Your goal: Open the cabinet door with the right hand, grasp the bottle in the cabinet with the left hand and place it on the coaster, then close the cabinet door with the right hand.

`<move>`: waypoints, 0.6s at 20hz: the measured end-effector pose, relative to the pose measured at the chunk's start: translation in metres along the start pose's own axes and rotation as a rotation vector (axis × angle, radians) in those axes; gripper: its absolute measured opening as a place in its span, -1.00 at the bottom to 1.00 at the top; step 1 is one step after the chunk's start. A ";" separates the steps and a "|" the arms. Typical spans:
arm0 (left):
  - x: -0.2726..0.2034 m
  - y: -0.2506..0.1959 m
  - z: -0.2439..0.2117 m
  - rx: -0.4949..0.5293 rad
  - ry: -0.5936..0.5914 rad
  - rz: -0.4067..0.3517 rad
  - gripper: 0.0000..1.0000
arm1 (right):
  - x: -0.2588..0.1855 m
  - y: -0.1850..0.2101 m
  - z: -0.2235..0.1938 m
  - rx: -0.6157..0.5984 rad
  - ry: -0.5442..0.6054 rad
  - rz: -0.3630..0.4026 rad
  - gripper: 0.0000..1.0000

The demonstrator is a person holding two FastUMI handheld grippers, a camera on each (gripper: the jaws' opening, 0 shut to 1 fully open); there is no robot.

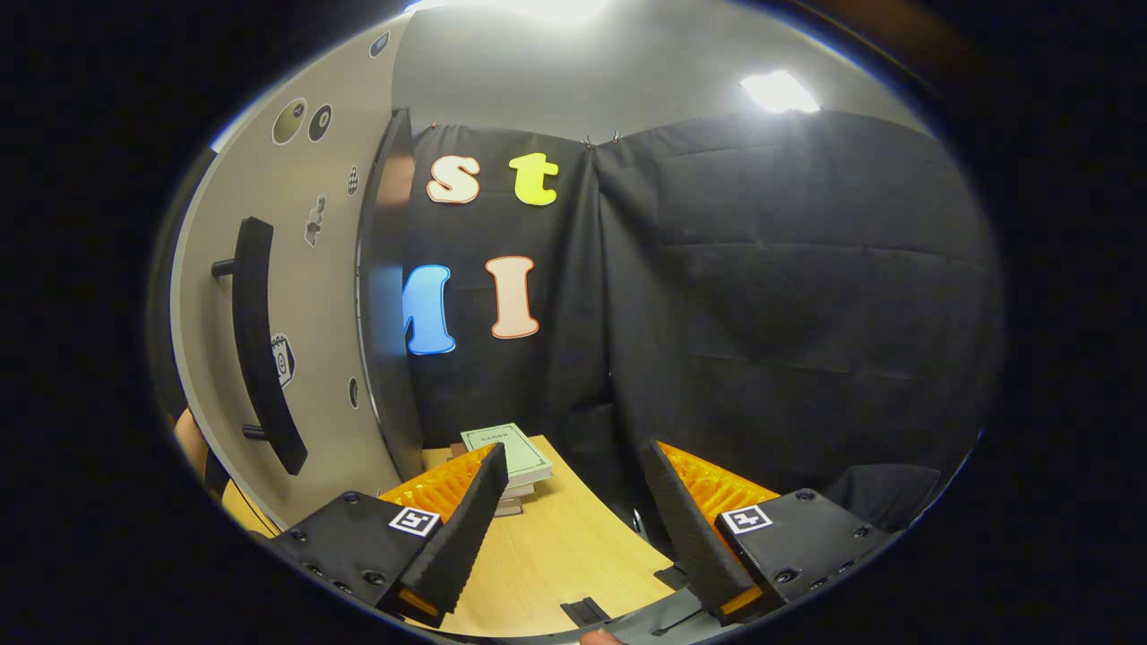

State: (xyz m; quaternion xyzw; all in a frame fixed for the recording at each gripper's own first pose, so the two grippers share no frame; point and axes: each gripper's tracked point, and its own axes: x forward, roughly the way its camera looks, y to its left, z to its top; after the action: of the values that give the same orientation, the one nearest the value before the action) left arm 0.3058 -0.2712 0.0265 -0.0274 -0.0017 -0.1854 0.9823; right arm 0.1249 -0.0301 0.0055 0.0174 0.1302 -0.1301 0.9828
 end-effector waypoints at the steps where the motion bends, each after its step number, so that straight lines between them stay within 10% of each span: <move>1: 0.004 0.000 -0.002 0.001 0.001 0.000 0.83 | 0.001 0.001 -0.001 -0.003 0.004 -0.009 0.96; 12: 0.042 0.004 -0.010 0.038 0.001 0.003 0.83 | 0.005 0.011 -0.010 -0.045 0.031 -0.046 0.96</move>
State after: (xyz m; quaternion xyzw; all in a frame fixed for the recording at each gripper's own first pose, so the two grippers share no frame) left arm 0.3460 -0.2828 0.0171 -0.0086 -0.0046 -0.1837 0.9829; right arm 0.1301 -0.0199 -0.0052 -0.0055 0.1489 -0.1496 0.9775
